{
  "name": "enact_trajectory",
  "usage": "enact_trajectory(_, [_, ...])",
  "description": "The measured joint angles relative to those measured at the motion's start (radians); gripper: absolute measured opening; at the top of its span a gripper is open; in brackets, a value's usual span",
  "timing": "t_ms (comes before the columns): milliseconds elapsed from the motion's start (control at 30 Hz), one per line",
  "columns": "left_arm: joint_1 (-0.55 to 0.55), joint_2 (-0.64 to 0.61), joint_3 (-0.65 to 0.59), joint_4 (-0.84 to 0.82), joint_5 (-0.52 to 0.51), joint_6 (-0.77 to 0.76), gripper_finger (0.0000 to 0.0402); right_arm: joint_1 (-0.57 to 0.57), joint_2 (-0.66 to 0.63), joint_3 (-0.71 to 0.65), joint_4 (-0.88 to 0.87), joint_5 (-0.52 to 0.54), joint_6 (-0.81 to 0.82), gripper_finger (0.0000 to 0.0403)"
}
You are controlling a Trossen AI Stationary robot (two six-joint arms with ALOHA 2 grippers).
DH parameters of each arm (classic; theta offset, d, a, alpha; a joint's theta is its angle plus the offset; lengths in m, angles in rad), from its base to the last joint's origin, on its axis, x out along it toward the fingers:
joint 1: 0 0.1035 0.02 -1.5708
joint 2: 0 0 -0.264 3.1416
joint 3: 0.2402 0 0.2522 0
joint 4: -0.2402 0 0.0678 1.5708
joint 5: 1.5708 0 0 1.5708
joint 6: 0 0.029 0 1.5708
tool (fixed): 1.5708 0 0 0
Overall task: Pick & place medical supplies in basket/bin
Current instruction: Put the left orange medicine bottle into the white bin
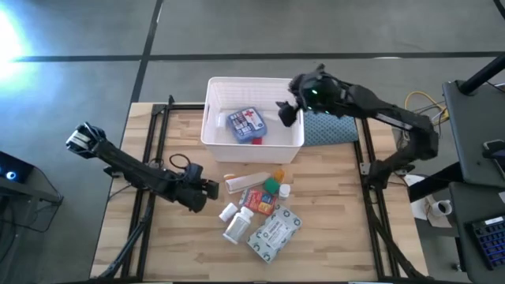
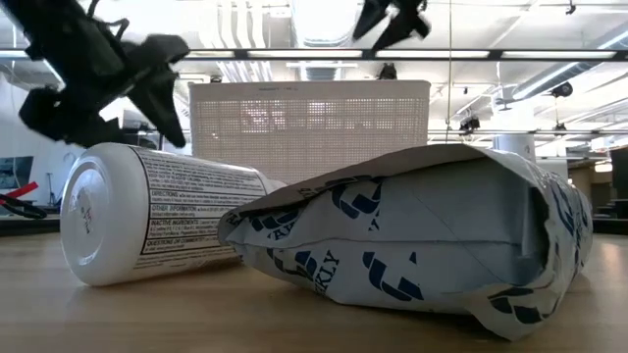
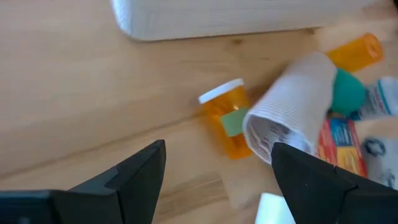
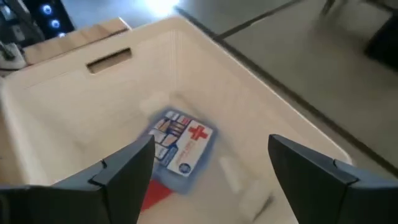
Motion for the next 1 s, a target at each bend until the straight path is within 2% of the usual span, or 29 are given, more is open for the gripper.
enact_trajectory(233, [0.011, 0.005, -0.083, 0.152, 0.001, -0.078, 0.0271, 0.063, -0.137, -0.02, -0.251, 0.011, 0.235, 0.0301])
enact_trajectory(433, [0.053, 0.067, -0.083, 0.184, 0.002, -0.079, 0.0271, 0.072, -0.241, -0.055, -0.32, 0.063, 0.306, 0.0301])
enact_trajectory(567, [0.088, 0.172, -0.019, 0.185, 0.003, -0.065, 0.0271, 0.072, -0.278, -0.061, -0.317, 0.113, 0.321, 0.0301])
enact_trajectory(833, [0.175, 0.428, 0.179, 0.167, 0.01, 0.048, 0.0271, 0.072, -0.268, -0.067, -0.311, 0.115, 0.328, 0.0302])
enact_trajectory(1000, [0.198, 0.508, 0.258, 0.167, 0.089, 0.132, 0.0271, 0.072, -0.255, -0.085, -0.312, 0.112, 0.328, 0.0301])
